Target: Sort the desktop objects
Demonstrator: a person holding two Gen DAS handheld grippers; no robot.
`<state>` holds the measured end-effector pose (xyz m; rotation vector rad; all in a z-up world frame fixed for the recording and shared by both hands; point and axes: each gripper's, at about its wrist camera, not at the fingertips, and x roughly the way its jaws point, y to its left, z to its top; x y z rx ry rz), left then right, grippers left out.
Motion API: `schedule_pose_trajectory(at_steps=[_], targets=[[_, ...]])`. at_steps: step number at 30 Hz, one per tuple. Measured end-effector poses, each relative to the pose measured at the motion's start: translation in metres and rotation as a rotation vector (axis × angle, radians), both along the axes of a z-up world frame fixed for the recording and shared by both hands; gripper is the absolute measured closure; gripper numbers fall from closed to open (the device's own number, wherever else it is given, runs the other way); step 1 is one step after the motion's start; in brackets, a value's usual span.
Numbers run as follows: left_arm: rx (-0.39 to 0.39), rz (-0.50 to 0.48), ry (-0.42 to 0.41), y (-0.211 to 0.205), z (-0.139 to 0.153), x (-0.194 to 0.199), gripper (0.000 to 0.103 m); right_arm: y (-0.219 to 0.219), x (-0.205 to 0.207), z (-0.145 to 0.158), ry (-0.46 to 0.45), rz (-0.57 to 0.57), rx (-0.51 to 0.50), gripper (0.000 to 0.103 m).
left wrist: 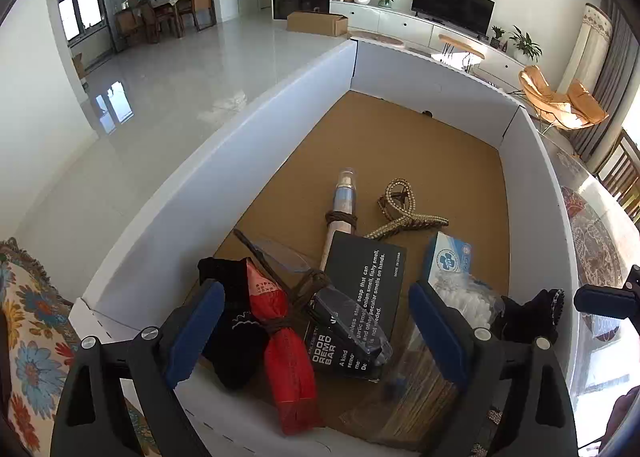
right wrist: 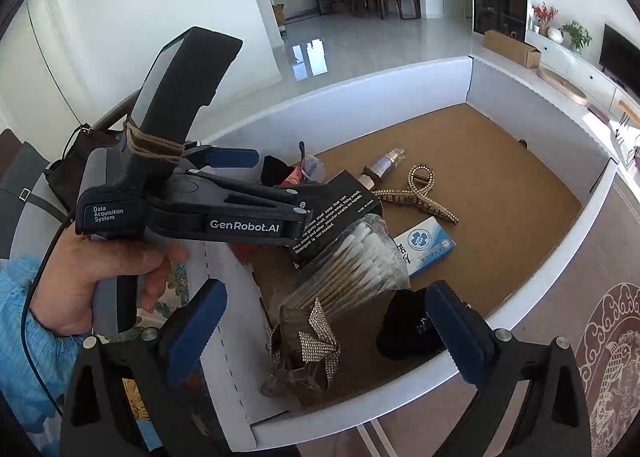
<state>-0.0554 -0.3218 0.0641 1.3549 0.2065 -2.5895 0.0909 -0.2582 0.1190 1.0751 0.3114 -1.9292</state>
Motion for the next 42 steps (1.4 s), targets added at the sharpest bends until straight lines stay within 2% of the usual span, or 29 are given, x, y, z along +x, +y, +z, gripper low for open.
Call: schedule_pose_trajectory(at_steps=[5,12,18,25,27,28,42], targets=[[-0.026,0.028,0.078,0.013,0.024,0.013,0.009,0.034,-0.012,0.02,0.024,-0.093,-0.07,0.003],[-0.024,0.051,0.145,0.046,0.046,0.024,0.009,0.069,-0.019,0.02,0.015,-0.173,-0.085,0.003],[-0.154,0.021,0.155,0.08,0.053,0.03,0.008,0.081,-0.019,0.022,0.026,-0.187,-0.075,0.003],[-0.226,0.043,0.184,0.087,0.064,0.039,0.007,0.084,-0.023,0.02,0.028,-0.195,-0.075,0.002],[-0.229,0.056,0.192,0.086,0.067,0.04,0.005,0.085,-0.024,0.018,0.027,-0.195,-0.073,0.002],[-0.231,0.062,0.197,0.086,0.068,0.041,0.0,0.085,-0.024,0.017,0.026,-0.195,-0.071,0.002],[-0.246,0.096,0.207,0.082,0.069,0.05,0.0,0.083,-0.018,0.009,0.024,-0.187,-0.05,0.002]])
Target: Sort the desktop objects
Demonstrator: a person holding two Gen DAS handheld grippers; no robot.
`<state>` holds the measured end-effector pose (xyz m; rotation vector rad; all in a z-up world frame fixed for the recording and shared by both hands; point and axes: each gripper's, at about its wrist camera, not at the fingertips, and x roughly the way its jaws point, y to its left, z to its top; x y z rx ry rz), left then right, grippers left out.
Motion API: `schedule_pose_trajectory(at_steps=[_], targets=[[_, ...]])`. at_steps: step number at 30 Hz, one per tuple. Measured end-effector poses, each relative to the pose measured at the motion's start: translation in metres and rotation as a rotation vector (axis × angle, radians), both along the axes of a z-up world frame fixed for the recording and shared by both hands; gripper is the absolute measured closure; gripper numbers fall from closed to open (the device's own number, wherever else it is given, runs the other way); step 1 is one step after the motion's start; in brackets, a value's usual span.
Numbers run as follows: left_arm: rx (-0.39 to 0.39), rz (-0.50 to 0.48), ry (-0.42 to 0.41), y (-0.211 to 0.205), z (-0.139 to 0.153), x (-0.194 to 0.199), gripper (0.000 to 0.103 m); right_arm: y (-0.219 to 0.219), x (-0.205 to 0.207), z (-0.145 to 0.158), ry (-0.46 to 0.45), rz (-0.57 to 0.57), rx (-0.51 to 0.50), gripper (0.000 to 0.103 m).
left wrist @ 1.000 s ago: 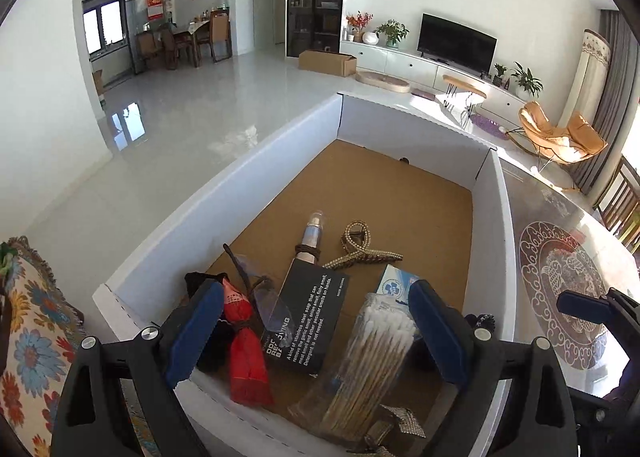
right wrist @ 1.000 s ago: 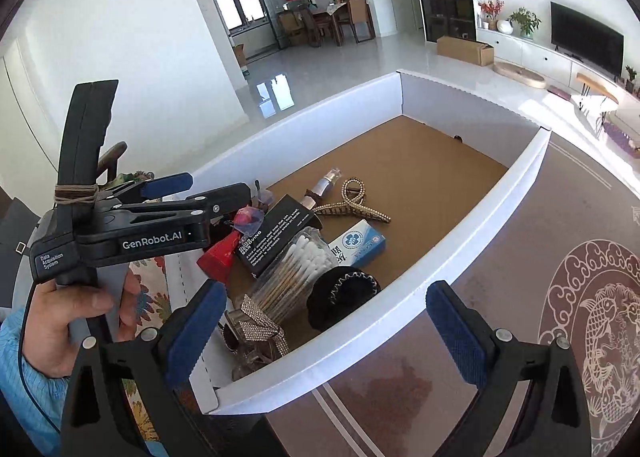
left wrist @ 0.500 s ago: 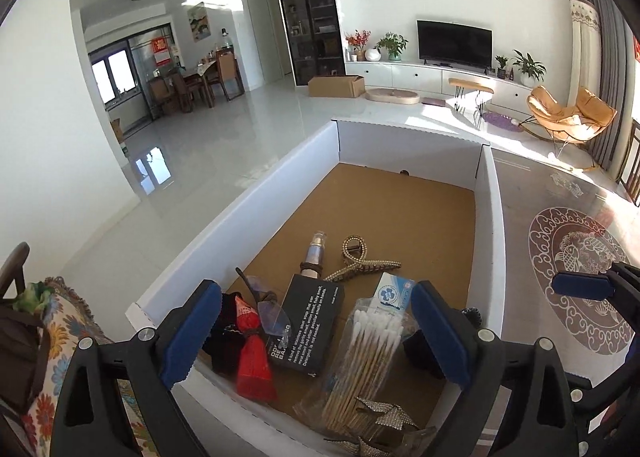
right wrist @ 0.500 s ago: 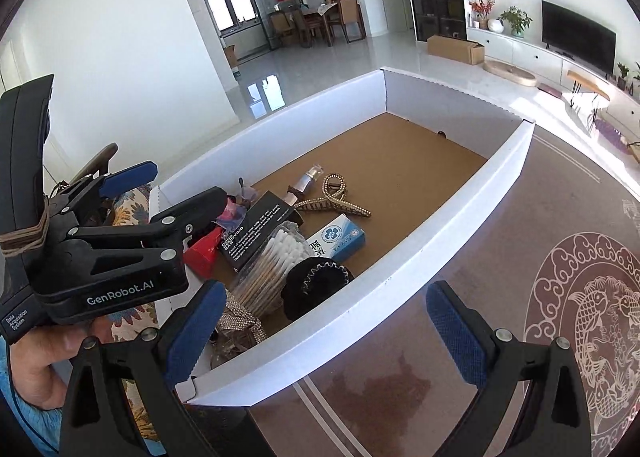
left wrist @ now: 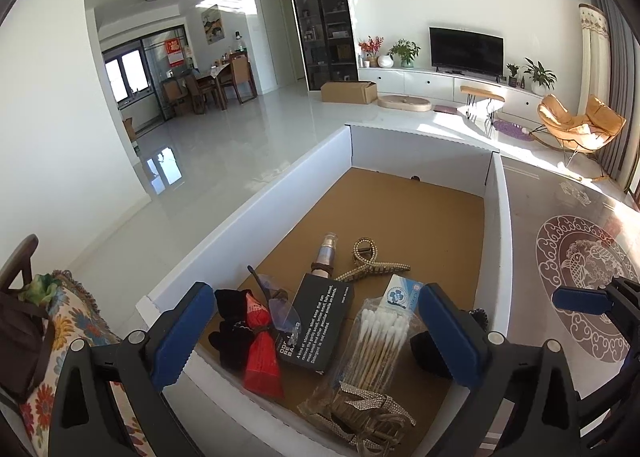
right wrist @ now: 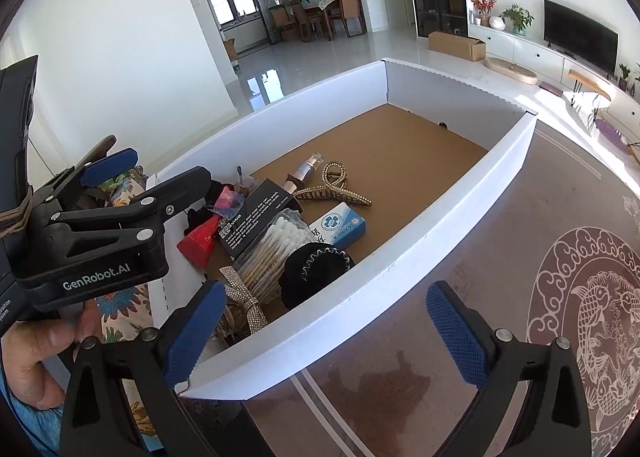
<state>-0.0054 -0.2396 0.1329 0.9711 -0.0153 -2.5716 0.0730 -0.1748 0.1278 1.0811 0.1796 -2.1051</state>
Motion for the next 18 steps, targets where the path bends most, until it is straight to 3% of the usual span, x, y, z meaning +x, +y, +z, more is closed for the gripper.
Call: schedule_pose_trajectory(at_steps=[18], targets=[[0.036,0.013,-0.015,0.0074,-0.0047,0.0029,0.0,0.0027,0.0001,-0.0017,0.0,-0.003,0.015,0.002]])
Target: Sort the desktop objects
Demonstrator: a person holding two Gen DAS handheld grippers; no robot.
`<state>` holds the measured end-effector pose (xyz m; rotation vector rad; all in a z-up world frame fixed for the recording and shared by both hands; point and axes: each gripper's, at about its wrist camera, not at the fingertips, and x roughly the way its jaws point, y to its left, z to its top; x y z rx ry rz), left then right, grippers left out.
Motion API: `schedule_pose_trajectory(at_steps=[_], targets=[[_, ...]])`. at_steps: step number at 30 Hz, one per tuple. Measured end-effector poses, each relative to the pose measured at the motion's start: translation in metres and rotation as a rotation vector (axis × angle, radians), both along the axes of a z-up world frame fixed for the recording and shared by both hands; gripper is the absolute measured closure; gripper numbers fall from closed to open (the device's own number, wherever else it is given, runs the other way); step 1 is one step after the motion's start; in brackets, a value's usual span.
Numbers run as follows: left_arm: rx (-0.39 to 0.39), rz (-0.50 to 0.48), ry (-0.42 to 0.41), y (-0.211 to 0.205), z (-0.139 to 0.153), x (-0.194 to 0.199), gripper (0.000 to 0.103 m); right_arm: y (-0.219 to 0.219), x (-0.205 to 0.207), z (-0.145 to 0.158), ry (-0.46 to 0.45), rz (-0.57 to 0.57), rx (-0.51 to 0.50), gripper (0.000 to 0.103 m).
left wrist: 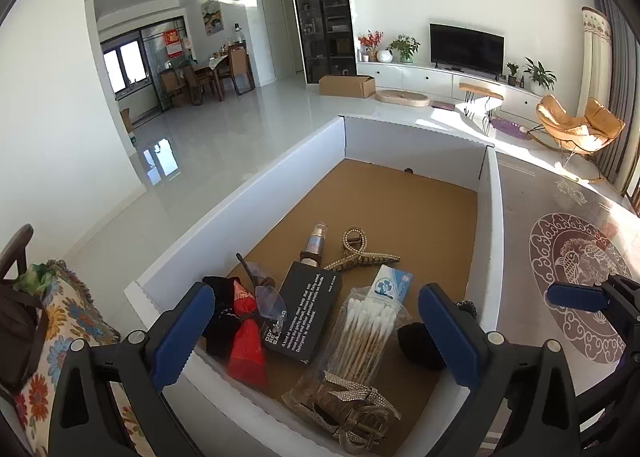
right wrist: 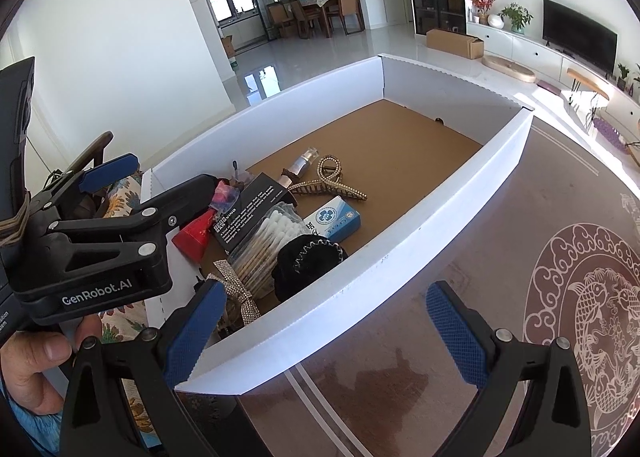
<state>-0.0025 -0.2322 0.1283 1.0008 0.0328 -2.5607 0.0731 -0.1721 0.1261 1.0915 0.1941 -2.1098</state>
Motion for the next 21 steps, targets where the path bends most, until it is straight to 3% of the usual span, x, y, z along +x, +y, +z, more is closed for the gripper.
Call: schedule_pose_trajectory(at_steps=[6,10,13,21], targets=[[-0.027,0.051,-0.022,0.003,0.006,0.001,0.0,-0.001,-0.003,0.006,0.011,0.001,0.009,0.002],[0.055,0.049,-0.056,-0.001,0.01,-0.002,0.0,-0.011,-0.01,0.01,0.021,0.016,0.064,0.002],[0.074,0.091,-0.047,-0.005,0.017,-0.002,0.0,-0.02,-0.02,0.017,0.014,0.024,0.108,0.002],[0.2,0.133,-0.065,-0.024,0.015,-0.005,0.0,-0.024,-0.029,0.021,0.003,0.017,0.115,0.002]])
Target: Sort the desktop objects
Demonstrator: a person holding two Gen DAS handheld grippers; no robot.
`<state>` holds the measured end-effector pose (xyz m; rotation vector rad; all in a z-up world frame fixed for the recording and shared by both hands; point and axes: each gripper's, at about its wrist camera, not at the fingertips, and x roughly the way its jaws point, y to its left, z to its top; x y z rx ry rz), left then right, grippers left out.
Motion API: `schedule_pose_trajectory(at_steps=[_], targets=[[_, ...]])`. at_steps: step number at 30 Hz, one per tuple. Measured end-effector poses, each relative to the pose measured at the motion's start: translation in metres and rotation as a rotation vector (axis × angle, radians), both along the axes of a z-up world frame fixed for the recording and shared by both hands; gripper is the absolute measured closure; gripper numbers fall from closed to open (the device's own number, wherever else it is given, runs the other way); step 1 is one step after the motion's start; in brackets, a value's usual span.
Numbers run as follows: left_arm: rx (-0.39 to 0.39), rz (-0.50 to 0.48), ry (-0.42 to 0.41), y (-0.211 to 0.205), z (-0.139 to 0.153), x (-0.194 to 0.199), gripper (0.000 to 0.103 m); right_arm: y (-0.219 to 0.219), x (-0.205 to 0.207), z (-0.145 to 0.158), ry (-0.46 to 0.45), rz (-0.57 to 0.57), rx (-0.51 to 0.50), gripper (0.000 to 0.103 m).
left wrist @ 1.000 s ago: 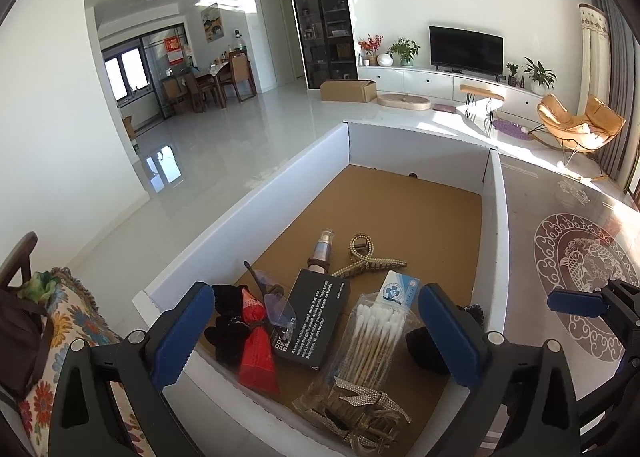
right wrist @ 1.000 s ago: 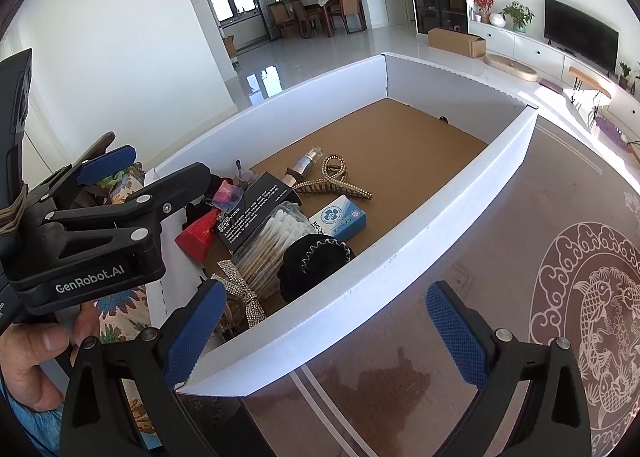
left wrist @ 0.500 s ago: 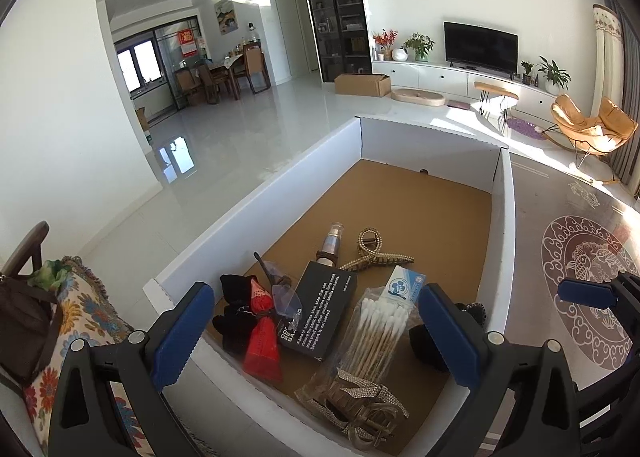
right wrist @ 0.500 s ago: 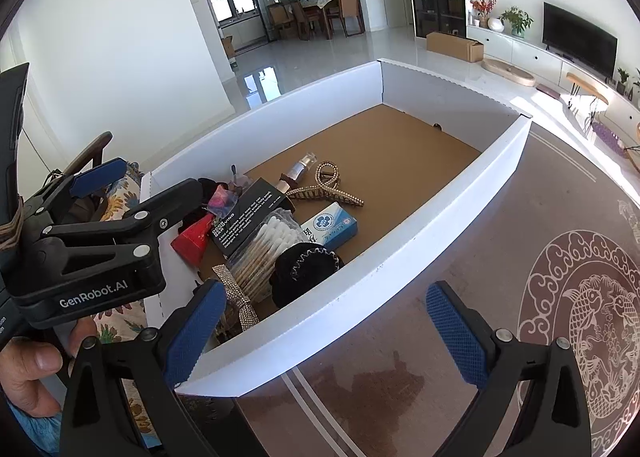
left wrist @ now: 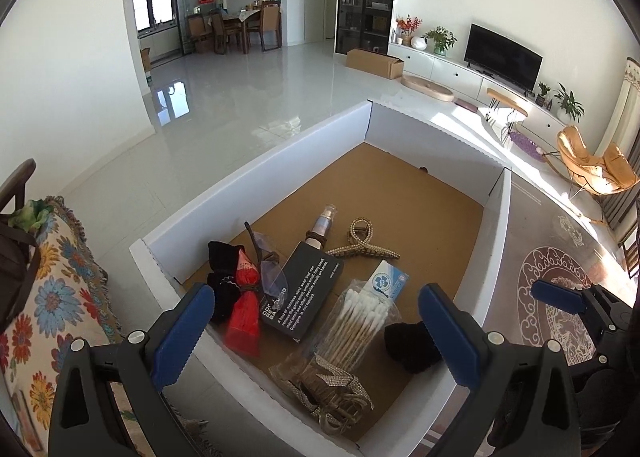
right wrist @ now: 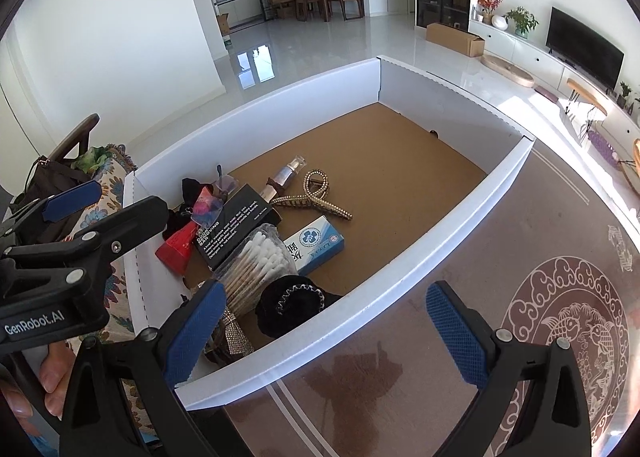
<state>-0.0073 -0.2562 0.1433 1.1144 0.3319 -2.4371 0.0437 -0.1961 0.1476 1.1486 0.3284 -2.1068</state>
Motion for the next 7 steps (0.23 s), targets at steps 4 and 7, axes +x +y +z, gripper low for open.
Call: schedule_pose_trajectory(at_steps=[4,7], targets=[[0.005,0.068,0.025,-0.0033,-0.0062,0.0076,0.0,-0.0061,-0.0019,-0.006,-0.003,0.003,0.014,0.002],[-0.017,0.073,0.018,-0.001,-0.0098,0.0062,0.0,-0.0107,-0.0039,-0.0064,0.004,0.002,0.012,0.002]])
